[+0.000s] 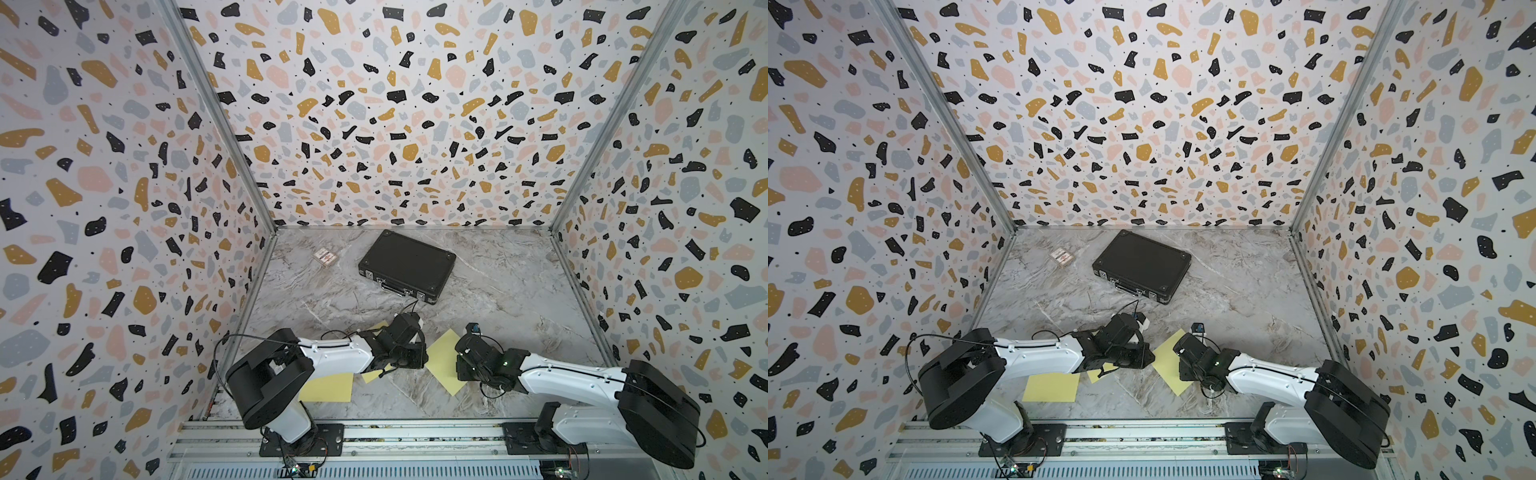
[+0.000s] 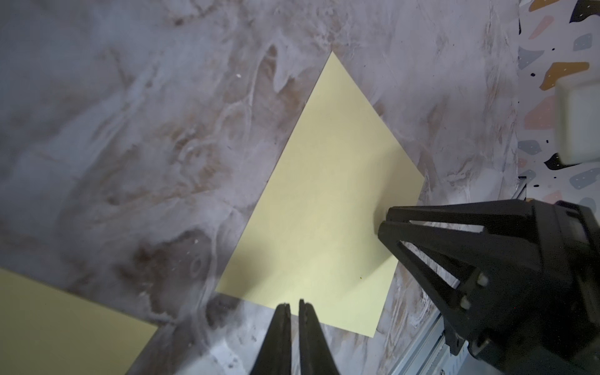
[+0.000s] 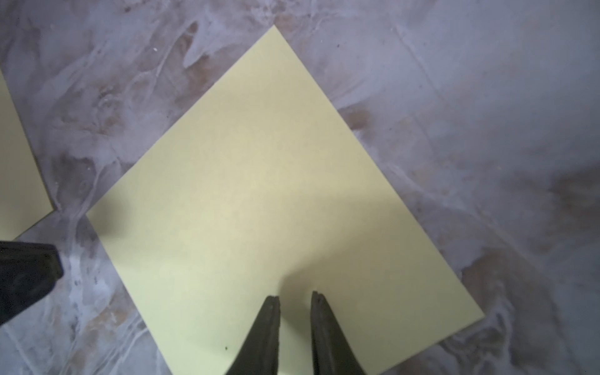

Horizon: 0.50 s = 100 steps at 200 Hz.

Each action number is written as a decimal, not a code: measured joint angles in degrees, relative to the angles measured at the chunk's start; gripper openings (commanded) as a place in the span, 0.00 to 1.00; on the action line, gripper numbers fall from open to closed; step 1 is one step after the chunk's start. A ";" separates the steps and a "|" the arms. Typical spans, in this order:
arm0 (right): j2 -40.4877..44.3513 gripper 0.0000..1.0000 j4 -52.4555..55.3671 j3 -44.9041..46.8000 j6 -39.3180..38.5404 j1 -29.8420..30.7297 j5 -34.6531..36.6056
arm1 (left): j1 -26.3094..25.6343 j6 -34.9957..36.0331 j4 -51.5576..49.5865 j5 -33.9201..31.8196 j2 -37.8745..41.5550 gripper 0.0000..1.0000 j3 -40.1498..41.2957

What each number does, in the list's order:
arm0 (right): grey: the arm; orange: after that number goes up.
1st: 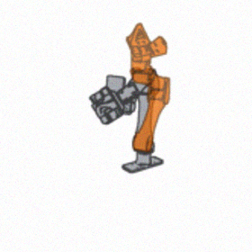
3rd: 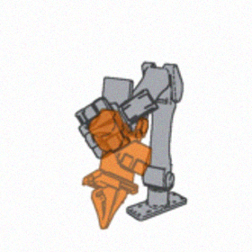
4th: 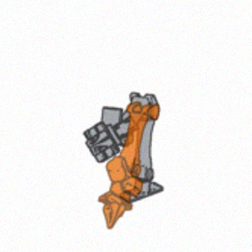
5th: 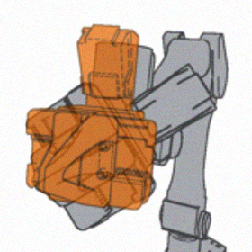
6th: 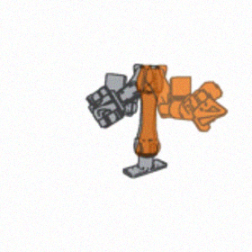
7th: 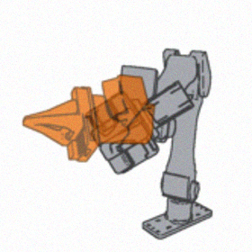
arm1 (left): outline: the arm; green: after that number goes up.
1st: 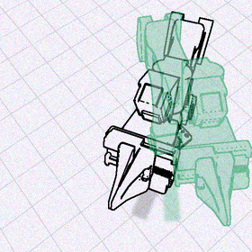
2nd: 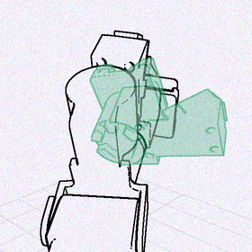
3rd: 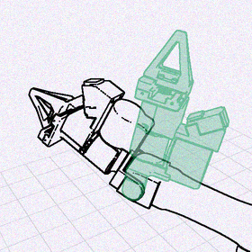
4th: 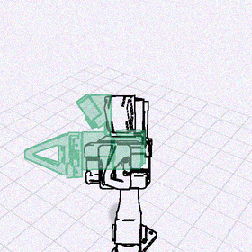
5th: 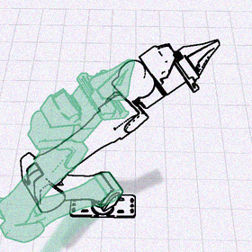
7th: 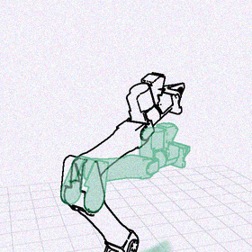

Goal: Fold the square paper diagonally
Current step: Move the paper to the center of the board, then fold the paper at the center of the board.

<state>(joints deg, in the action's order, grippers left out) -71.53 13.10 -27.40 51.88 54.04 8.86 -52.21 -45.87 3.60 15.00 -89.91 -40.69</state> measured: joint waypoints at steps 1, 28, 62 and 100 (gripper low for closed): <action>-0.02 0.23 0.02 0.00 -0.02 0.00 0.00 | 0.00 -0.02 0.00 -0.04 -0.13 0.11 -0.07; -0.39 0.23 0.39 -0.37 0.00 0.02 0.00 | 0.00 0.04 0.07 -0.57 -2.75 0.11 -1.53; -0.42 0.23 0.42 -0.39 0.22 0.04 0.02 | 0.00 0.09 -1.44 -2.16 -5.31 0.11 -2.47; -0.31 0.24 0.35 -0.39 0.26 0.11 -0.04 | 0.00 0.17 -2.14 -3.76 -6.29 0.10 -3.63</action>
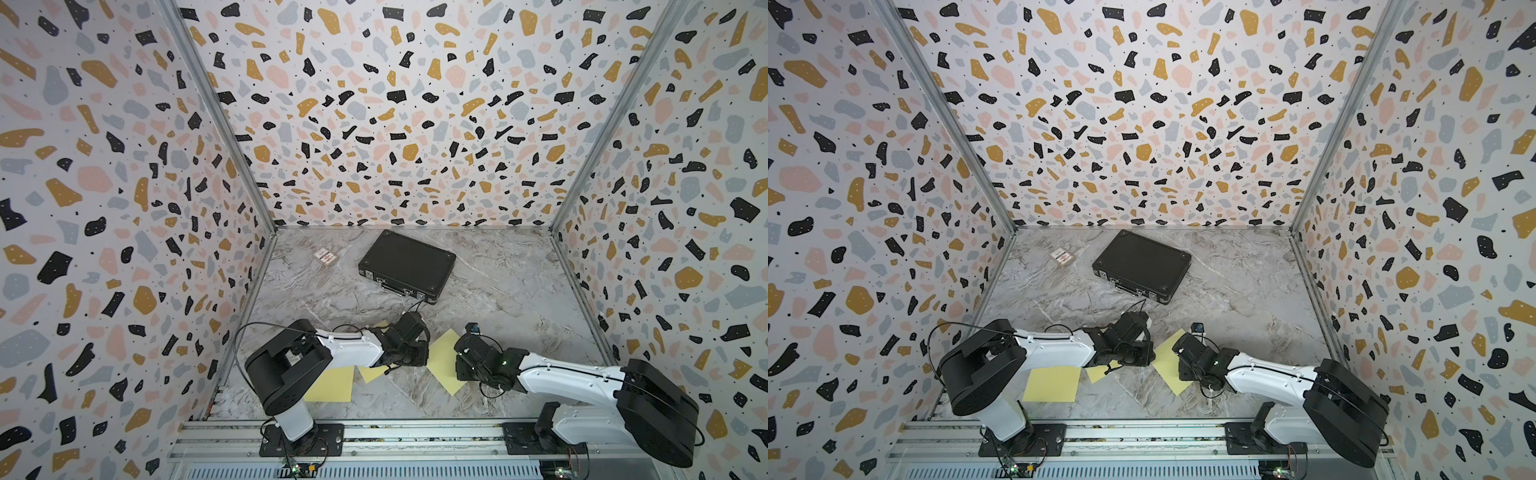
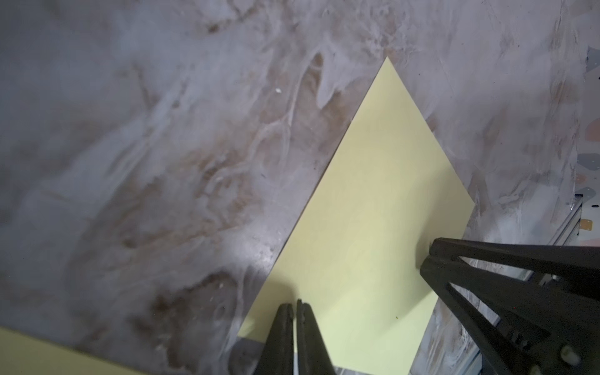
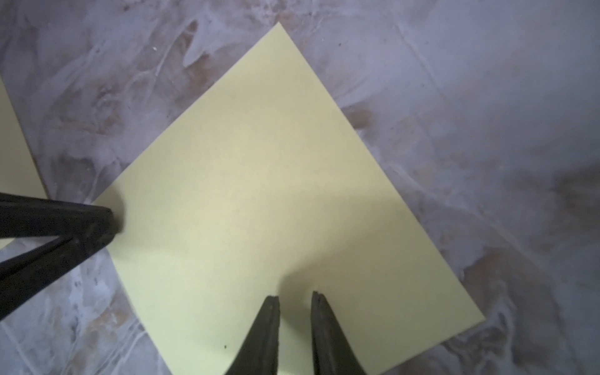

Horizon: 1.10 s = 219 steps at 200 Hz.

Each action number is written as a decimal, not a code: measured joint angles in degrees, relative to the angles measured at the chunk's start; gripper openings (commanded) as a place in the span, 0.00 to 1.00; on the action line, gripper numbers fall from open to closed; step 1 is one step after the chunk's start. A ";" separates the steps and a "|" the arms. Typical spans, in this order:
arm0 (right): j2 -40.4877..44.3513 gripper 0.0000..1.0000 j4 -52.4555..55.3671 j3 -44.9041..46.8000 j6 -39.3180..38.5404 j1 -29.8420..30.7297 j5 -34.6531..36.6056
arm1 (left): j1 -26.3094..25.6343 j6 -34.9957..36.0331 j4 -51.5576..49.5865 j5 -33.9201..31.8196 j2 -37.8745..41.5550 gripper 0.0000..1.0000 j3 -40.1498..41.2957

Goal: Fold the square paper diagonally
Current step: Fold the paper at the center of the board.

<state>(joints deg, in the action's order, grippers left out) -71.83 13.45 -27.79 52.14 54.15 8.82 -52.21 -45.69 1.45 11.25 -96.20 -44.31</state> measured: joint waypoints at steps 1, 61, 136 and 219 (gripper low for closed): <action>0.00 0.24 0.00 0.00 0.02 0.00 0.00 | 0.00 0.00 0.00 -0.04 0.00 0.10 0.00; 2.10 0.36 2.16 0.37 -0.20 0.28 -0.42 | -0.07 0.04 -0.28 -1.33 -0.07 0.08 -0.13; 15.54 0.65 13.90 0.33 -1.79 0.11 5.03 | -1.20 0.11 -0.07 -2.95 -0.83 0.08 -0.76; 12.61 0.57 14.86 2.38 -1.20 -6.49 2.93 | -2.25 0.28 0.04 -4.98 -0.92 0.08 -0.87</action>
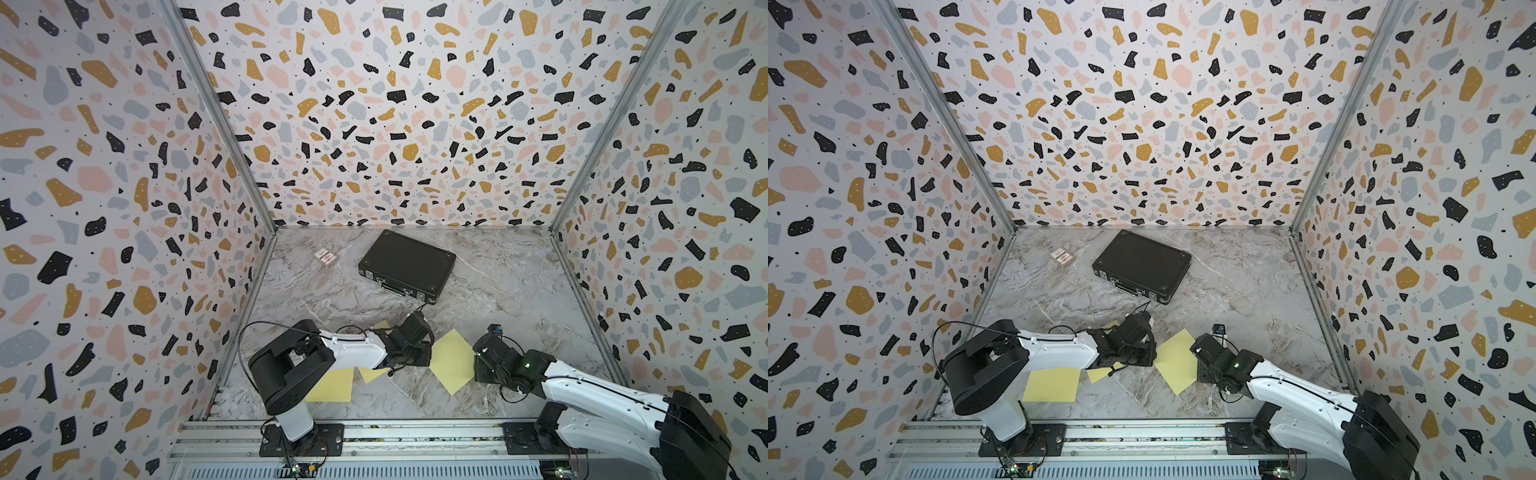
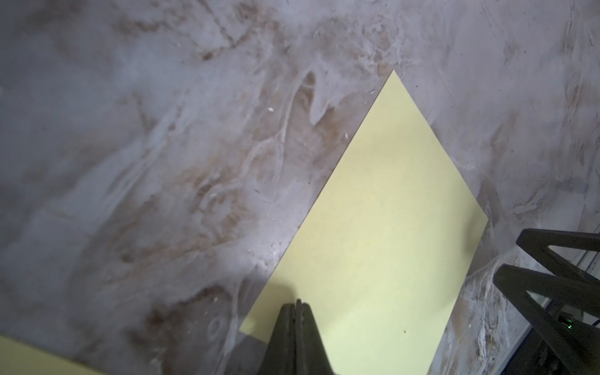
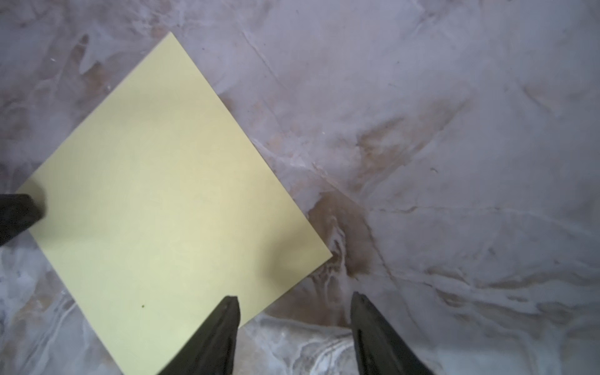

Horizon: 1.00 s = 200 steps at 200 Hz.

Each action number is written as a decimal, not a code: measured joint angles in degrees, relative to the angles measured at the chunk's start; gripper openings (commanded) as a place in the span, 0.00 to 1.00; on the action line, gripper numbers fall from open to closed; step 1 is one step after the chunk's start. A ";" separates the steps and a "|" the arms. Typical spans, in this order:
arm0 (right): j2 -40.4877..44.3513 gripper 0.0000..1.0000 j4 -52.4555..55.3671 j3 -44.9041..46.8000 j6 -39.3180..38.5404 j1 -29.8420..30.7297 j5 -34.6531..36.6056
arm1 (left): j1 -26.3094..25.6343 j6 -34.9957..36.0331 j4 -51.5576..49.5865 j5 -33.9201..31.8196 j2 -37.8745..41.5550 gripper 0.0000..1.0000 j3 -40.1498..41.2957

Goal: Fold the square paper diagonally
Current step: Fold the paper at the center of the board.

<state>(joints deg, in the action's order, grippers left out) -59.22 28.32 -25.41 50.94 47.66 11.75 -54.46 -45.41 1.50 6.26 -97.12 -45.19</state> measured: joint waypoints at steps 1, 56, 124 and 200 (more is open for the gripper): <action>-0.02 0.57 -0.04 0.04 0.00 -0.07 -0.04 | 0.00 0.00 0.00 -0.02 0.00 0.08 0.00; -2.16 0.55 -2.93 1.11 -0.13 -2.27 -2.36 | -0.46 0.02 -0.22 -0.85 0.00 0.08 -0.13; -5.01 0.54 -9.20 0.87 -0.48 -4.15 -3.23 | -0.92 0.02 -0.37 -1.29 -0.02 0.08 -0.24; -5.55 0.60 -20.85 3.23 -0.04 -5.51 -9.05 | -1.22 0.02 0.28 -1.49 -0.37 0.08 -0.35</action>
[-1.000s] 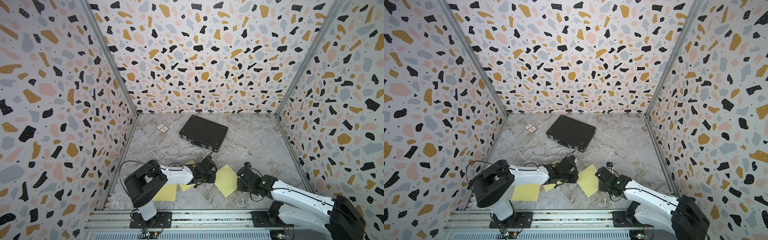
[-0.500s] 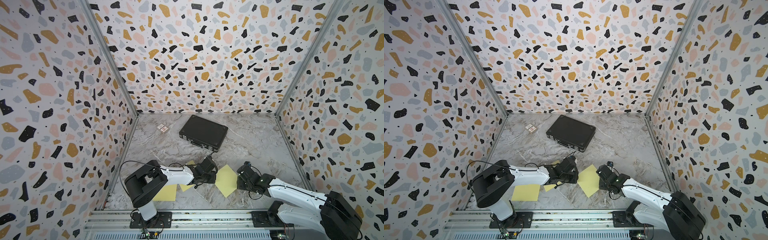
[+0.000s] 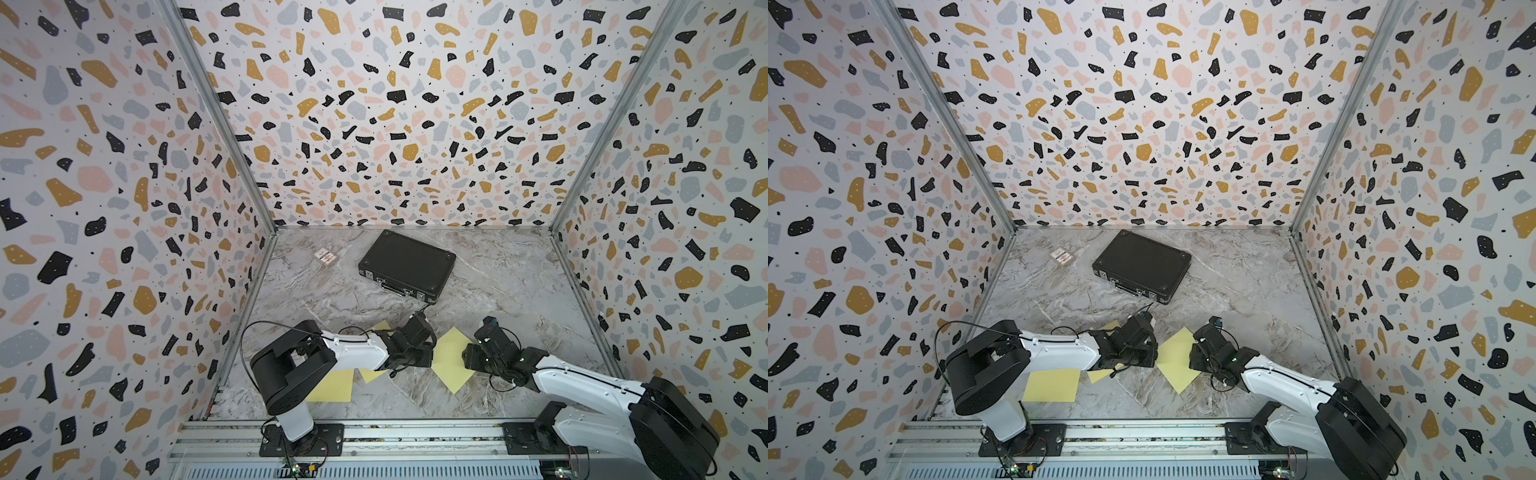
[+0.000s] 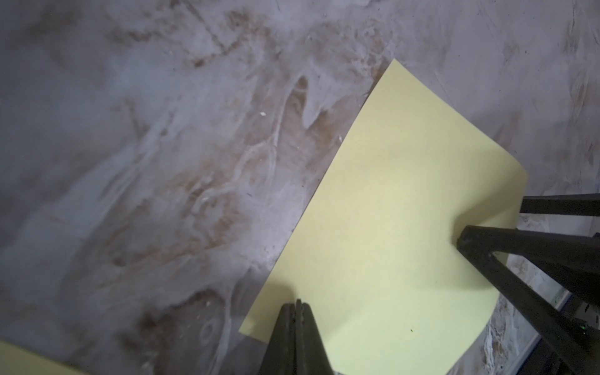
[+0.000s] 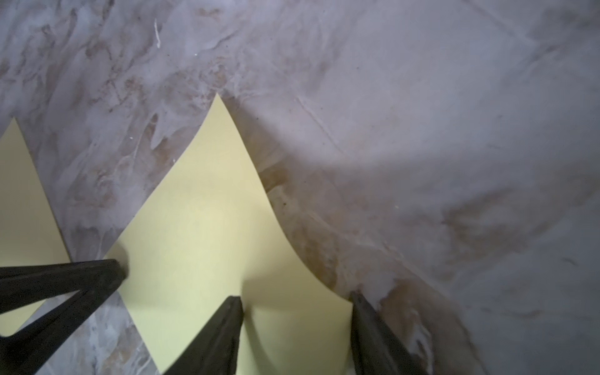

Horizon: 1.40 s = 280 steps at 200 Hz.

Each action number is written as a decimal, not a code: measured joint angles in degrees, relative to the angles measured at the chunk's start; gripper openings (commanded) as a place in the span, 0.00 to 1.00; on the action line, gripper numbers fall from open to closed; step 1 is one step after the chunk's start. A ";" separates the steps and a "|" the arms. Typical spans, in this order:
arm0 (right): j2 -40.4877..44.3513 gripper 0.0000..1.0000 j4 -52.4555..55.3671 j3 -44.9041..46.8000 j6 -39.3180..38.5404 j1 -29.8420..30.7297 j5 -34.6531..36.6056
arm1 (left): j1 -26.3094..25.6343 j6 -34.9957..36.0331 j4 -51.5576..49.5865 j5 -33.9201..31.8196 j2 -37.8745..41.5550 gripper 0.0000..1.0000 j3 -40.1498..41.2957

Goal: Fold the square paper diagonally
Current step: Fold the paper at the center of the board.

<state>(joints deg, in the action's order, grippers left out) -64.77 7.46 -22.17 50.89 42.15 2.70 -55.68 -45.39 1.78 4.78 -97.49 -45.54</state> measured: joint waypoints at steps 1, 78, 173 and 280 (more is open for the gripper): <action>0.04 0.60 -0.28 0.13 0.02 -0.02 -0.17 | 0.00 -0.02 0.00 0.00 0.00 0.08 0.00; 5.44 0.66 -6.86 3.69 2.34 -0.31 -7.98 | 0.00 -0.02 0.00 0.00 0.00 0.08 0.00; 16.94 0.75 -15.10 7.67 8.22 -0.42 -7.93 | 0.00 -0.22 0.26 -0.37 -0.42 0.08 -0.28; 9.51 0.60 -20.90 8.46 12.11 -0.42 -9.60 | -0.33 -0.28 1.27 -0.83 -0.98 0.08 -0.39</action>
<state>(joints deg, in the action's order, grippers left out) -55.27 -13.43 -13.72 63.00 41.74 -6.90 -56.01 -45.67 3.05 3.95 -98.48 -45.93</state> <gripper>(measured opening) 0.555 0.078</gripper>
